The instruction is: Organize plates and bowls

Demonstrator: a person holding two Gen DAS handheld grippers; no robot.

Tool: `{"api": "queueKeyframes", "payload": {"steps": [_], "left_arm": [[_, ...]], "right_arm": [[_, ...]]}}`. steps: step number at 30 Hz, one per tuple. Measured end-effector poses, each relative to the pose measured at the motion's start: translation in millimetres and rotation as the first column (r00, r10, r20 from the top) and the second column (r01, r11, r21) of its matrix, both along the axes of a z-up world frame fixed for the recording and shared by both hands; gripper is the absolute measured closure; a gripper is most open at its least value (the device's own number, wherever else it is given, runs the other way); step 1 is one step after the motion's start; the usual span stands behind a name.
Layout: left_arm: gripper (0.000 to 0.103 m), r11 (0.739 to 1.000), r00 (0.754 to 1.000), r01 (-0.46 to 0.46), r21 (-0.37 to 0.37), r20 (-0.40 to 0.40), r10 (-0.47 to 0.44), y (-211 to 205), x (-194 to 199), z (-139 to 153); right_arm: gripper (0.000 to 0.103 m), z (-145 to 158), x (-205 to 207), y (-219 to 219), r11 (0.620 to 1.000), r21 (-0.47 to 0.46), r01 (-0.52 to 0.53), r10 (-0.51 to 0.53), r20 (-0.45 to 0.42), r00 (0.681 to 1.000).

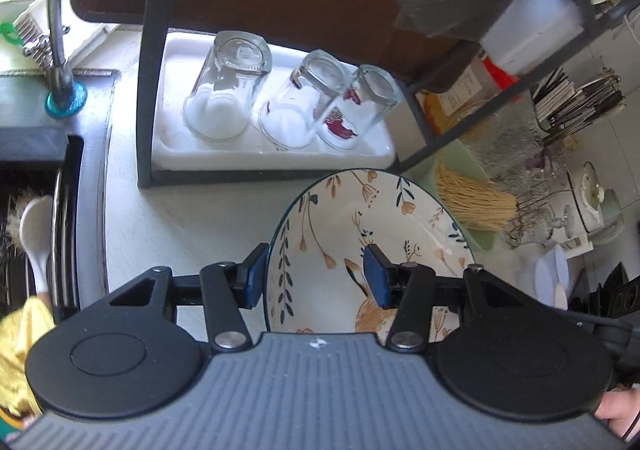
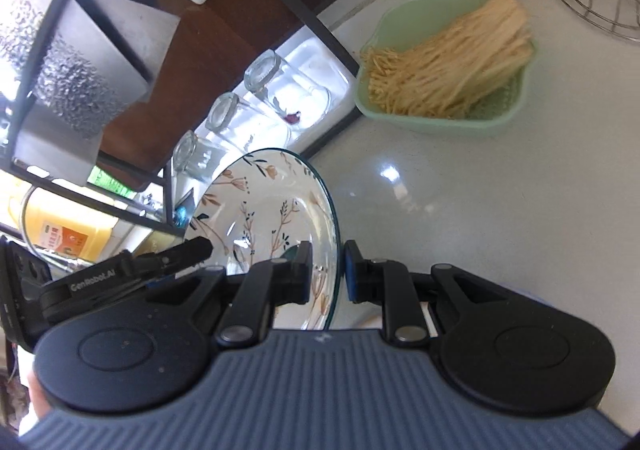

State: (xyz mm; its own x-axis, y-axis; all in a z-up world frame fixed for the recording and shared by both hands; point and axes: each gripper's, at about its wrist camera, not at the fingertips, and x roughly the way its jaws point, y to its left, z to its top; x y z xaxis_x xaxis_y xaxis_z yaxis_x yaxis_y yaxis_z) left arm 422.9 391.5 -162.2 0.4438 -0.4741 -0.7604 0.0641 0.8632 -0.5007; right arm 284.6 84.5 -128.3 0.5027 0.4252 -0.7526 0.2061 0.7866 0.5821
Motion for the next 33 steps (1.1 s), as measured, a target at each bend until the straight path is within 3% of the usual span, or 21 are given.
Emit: {"api": "queueKeyframes", "payload": {"steps": [6,14,24,33], "left_arm": [[0.048,0.999,0.999,-0.037,-0.021,-0.010,0.037,6,-35,14],[0.048,1.000,1.000,-0.007,0.002,0.021,0.007,-10,-73,23],[0.048,0.999,1.000,-0.030,0.014,-0.001,0.030,-35,-119,19],[0.048,0.999,1.000,-0.013,0.033,-0.001,0.013,-54,-135,10]], "right_arm": [[0.083,10,-28,-7,0.999,0.043,-0.017,0.017,0.010,1.000],[0.083,15,-63,-18,0.999,0.043,-0.033,0.032,0.015,0.999],[0.083,7,-99,-38,0.998,0.056,-0.026,0.025,0.025,0.999],[0.083,-6,-114,-52,0.998,0.041,-0.040,0.039,0.026,0.999]]}}
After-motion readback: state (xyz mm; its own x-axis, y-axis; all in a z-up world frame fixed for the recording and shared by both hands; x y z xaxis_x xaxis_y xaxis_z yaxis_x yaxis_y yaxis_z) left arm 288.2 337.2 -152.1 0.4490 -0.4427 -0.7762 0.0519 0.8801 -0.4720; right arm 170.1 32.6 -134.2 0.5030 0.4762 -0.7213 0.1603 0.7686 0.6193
